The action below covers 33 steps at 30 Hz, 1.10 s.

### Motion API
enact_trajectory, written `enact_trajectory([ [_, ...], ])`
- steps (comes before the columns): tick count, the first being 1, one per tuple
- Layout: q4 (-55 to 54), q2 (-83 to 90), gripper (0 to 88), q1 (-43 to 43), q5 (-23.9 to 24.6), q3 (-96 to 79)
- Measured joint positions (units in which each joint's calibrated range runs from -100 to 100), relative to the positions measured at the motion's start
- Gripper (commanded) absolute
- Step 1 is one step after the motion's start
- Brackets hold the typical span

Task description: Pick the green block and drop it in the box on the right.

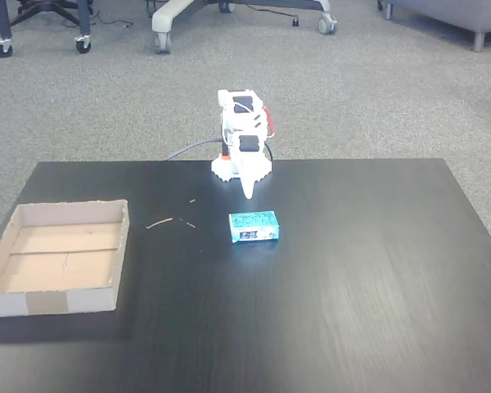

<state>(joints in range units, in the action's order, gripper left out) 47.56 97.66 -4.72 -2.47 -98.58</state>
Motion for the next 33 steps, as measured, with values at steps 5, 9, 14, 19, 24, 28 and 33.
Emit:
enact_trajectory([
  [5,0.0,0.0,0.1,0.0,-0.05,0.0],
  [9,0.0,0.0,0.1,0.0,-0.05,0.0],
  [14,0.0,0.0,0.1,0.0,0.24,0.0],
  [19,1.45,-4.26,0.1,0.0,0.54,2.31],
  [24,9.99,-27.32,34.4,2.99,1.9,28.84],
  [28,11.76,-45.78,45.3,5.16,1.95,42.37],
  [33,12.24,-61.99,49.5,5.24,1.51,47.35],
])
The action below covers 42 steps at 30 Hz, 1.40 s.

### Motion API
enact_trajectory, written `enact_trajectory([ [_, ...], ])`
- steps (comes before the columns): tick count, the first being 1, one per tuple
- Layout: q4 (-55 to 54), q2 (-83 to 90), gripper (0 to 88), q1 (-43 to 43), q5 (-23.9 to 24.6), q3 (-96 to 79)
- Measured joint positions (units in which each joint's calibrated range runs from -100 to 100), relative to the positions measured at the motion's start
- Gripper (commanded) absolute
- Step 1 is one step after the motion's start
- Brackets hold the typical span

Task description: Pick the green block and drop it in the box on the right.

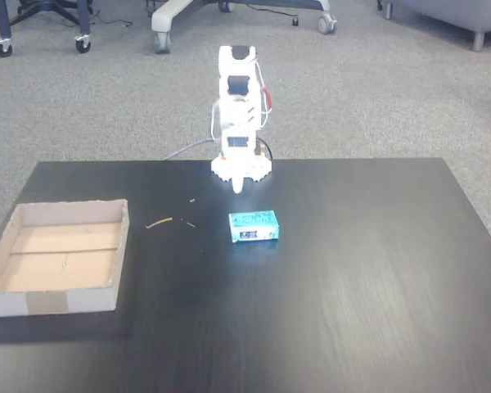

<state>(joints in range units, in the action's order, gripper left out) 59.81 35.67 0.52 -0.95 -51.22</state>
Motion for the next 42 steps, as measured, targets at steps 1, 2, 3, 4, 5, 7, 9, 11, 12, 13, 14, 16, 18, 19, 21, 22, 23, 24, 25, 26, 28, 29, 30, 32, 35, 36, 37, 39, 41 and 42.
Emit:
enact_trajectory([
  [1,0.16,-2.76,49.8,-0.07,-0.29,0.53],
  [2,0.08,-4.85,49.9,0.0,-0.49,0.53],
  [3,0.08,-6.77,49.7,0.07,-0.68,0.71],
  [4,0.08,-8.44,49.0,-0.3,-0.88,0.8],
  [5,-0.24,-10.03,48.6,-0.97,-1.27,0.98],
  [7,-1.13,-13.53,48.9,-1.57,-1.76,1.07],
  [9,-4.03,-17.79,49.8,-1.8,-1.86,1.34],
  [11,-6.52,-21.72,50.4,-1.95,-2.1,2.49],
  [12,-7.01,-23.56,49.8,-1.95,-2.3,3.47],
  [13,-7.33,-25.15,47.3,-1.87,-2.54,4.45],
  [14,-7.49,-26.82,44.3,-1.8,-2.74,5.25],
  [16,-7.81,-29.07,37.1,-1.87,-3.22,6.94],
  [18,-7.81,-30.24,28.9,-1.87,-3.22,8.19],
  [19,-7.97,-30.58,27.4,-1.87,-3.17,8.63],
  [21,-8.54,-30.58,25.1,-1.87,-2.83,8.81],
  [22,-8.62,-30.58,24.6,-1.87,-3.03,8.81],
  [23,-8.86,-30.58,24.2,-1.87,-3.03,8.81],
  [24,-9.1,-30.33,23.4,-1.87,-3.03,8.72],
  [25,-9.26,-29.99,22.8,-1.95,-2.93,8.63],
  [26,-9.5,-29.16,21.1,-1.35,-2.74,8.63],
  [28,-9.18,-26.15,19.9,0.75,-2.64,9.88],
  [29,-8.38,-24.64,19.9,2.32,-2.69,12.11],
  [30,-7.09,-22.81,20.6,4.34,-2.74,15.4],
  [32,-6.12,-19.47,23.2,9.81,-2.74,23.41],
  [35,-11.44,-16.21,26.9,21.93,-1.61,34.98],
  [36,-15.55,-16.29,26.7,26.42,-1.07,37.03],
  [37,-21.1,-16.96,26.4,30.91,-0.59,38.45],
  [39,-27.95,-21.39,25.8,36.68,-0.83,41.48],
  [41,-30.04,-28.4,25.1,40.12,-1.71,44.41],
  [42,-30.93,-31.91,25.0,41.47,-2.1,45.48],
])
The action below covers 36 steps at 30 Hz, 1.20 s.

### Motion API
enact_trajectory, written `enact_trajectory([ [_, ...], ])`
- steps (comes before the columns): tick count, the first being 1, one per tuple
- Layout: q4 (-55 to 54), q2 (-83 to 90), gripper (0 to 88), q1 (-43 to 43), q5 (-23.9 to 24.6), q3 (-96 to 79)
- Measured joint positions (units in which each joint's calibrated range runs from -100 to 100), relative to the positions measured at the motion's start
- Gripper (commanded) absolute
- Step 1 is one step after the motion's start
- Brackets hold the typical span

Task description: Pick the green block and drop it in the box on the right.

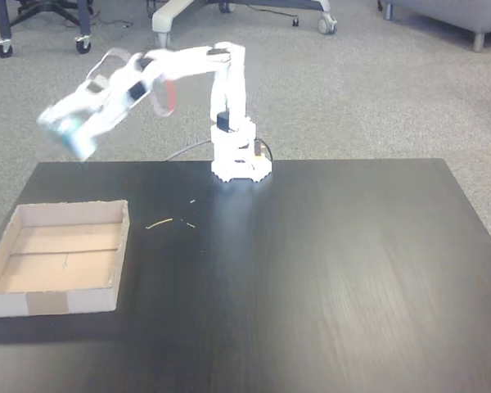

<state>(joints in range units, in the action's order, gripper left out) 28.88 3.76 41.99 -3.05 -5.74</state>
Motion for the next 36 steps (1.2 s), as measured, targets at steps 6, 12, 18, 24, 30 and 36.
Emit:
enact_trajectory([
  [6,-2.42,-23.73,24.3,-0.6,-2.88,9.08],
  [12,0.89,-28.82,51.5,-1.95,-4.3,12.11],
  [18,2.5,-28.82,55.6,-2.25,-5.08,12.11],
  [24,5.07,-18.71,38.5,-7.56,-2.69,4.81],
  [30,28.67,25.73,18.8,-27.69,3.17,-10.24],
  [36,45.27,62.32,0.2,-43.04,3.96,-31.06],
])
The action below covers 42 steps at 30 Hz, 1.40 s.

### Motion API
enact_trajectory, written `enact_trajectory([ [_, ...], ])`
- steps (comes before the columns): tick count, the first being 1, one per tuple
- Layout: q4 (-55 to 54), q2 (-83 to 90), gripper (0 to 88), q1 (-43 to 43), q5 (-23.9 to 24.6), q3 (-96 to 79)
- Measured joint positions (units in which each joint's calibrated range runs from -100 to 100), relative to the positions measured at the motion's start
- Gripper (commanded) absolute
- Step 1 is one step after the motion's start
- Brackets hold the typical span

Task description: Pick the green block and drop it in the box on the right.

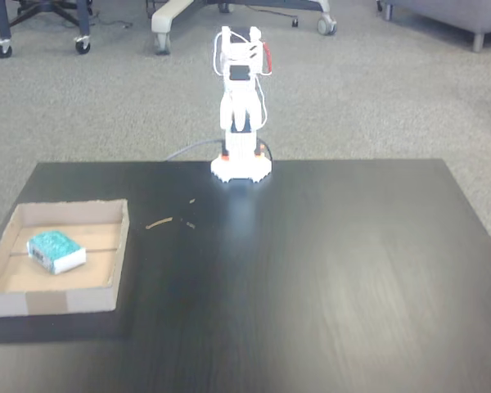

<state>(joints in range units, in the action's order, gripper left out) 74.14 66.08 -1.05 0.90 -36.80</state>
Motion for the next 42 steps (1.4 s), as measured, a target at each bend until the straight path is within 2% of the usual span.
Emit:
enact_trajectory([
  [3,-0.24,12.61,0.1,-1.05,-3.08,-15.67],
  [7,-10.39,25.73,0.1,-0.75,-3.61,-39.25],
  [13,-23.68,31.5,0.1,-0.9,-4.15,-60.61],
  [25,-25.86,31.66,0.1,0.22,-4.0,-61.77],
  [32,-26.9,31.66,0.1,-6.96,-0.68,-61.77],
  [42,-26.9,31.66,0.1,-6.81,-0.05,-61.77],
])
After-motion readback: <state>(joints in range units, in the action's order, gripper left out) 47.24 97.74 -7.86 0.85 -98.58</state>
